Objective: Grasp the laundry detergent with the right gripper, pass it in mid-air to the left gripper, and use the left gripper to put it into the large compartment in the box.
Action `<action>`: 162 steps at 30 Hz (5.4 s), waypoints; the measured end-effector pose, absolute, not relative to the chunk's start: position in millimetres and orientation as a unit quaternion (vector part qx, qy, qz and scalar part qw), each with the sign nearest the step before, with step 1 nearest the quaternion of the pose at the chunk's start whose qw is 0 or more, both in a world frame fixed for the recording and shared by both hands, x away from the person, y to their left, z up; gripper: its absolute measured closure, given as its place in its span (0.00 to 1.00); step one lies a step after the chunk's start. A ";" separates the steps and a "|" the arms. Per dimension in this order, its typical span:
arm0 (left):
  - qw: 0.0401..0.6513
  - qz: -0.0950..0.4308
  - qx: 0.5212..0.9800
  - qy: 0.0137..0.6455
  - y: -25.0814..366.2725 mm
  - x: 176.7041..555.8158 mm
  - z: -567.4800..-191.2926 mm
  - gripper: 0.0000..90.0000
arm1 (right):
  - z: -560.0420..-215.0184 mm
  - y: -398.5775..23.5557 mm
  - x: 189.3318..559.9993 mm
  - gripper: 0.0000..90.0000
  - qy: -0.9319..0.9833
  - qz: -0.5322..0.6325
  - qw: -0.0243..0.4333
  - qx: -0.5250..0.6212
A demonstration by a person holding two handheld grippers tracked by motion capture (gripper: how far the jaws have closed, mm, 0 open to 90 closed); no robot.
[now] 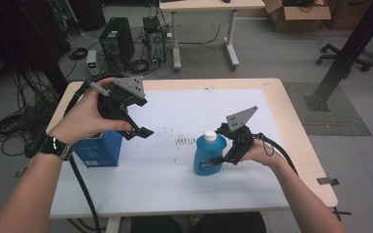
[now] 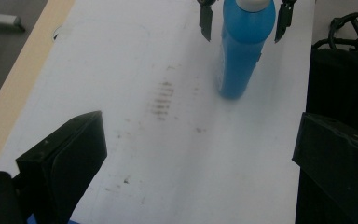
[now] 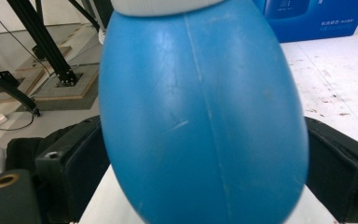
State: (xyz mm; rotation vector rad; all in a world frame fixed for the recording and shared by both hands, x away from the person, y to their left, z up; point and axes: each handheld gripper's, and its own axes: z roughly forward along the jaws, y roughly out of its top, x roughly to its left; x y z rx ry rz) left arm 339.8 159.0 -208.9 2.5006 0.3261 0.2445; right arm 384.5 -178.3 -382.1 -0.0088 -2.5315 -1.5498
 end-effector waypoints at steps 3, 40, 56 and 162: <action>0.301 0.093 0.941 0.123 159.7 339.6 -208.6 0.03 | -383.5 -177.5 384.2 0.14 -0.850 -0.520 0.088 -0.001; 0.303 0.092 0.941 0.122 159.6 338.4 -210.1 0.03 | -385.6 -182.1 381.3 0.34 -0.842 -0.534 0.078 0.000; 0.305 0.093 0.940 0.123 161.7 337.6 -209.1 0.04 | -385.6 -181.8 380.3 0.43 -0.841 -0.538 0.062 0.005; 0.195 0.072 0.977 0.051 84.6 336.0 -192.3 0.25 | -269.9 -72.2 374.4 0.46 -0.883 -0.464 0.034 0.066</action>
